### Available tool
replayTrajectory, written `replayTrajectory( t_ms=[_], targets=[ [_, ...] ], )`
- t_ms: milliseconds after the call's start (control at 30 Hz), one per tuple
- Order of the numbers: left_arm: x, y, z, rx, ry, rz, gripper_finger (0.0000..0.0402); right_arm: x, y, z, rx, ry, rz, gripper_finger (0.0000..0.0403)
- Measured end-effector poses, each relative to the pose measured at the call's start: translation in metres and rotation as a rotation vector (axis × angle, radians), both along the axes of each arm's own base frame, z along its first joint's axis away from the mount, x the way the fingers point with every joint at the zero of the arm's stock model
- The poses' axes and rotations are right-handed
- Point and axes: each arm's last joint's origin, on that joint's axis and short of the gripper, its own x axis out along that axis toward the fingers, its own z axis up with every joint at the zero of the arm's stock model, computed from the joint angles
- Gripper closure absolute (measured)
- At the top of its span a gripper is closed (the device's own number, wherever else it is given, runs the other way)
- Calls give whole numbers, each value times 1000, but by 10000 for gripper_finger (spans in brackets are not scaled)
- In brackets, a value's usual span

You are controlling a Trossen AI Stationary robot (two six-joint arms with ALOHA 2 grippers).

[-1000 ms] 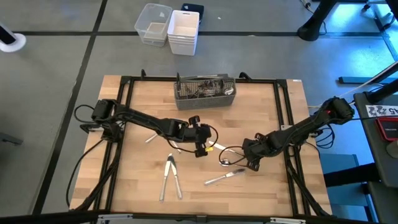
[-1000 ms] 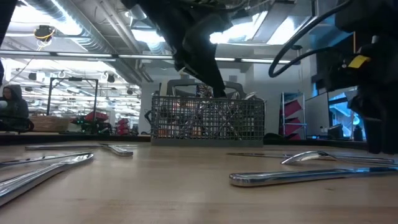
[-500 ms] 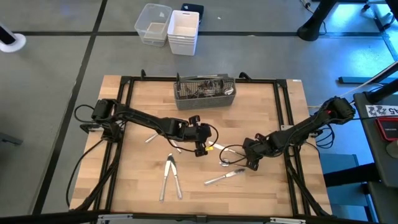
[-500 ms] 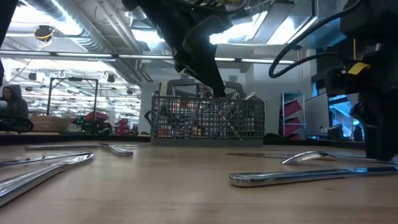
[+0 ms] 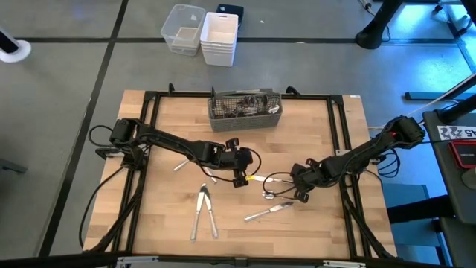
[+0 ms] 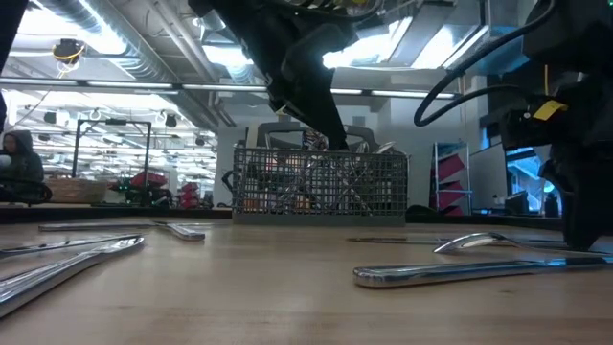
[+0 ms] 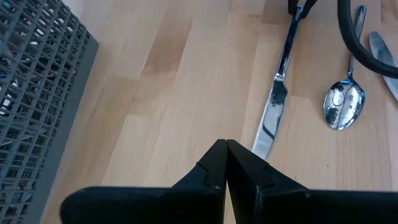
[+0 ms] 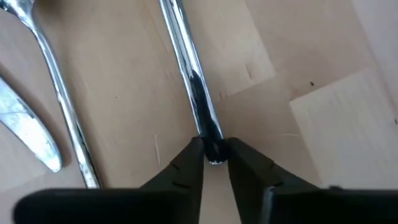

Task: Sort silverware
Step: Put the silver table knife into the gray silverware organizer

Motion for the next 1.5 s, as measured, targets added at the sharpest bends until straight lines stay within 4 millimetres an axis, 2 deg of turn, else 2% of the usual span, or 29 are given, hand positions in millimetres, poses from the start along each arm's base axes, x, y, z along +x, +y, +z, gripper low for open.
replayTrajectory(
  t_ms=[267, 700, 867, 967, 1100, 1267, 1500],
  targets=[
    [4, -3, -6, -63, -6, -19, 399, 3, 0, 1, -25, -46, -9, 397],
    [27, -8, -57, -31, 27, -120, 399, 8, 3, 2, -5, -99, 14, 400],
    [36, -9, -62, 25, -31, -187, 393, 10, 3, 3, 2, -114, 14, 400],
    [40, -9, -61, 48, -70, -213, 372, 10, 3, 3, 0, -119, 13, 401],
    [45, -9, -63, 25, -114, -231, 322, 12, 4, 3, 5, -135, 15, 401],
    [49, -8, -75, -33, -122, -282, 266, 15, 5, -3, -9, -120, 13, 401],
    [56, -2, -97, -53, -127, -276, 250, 18, 6, -8, -11, -120, 17, 401]
  ],
)
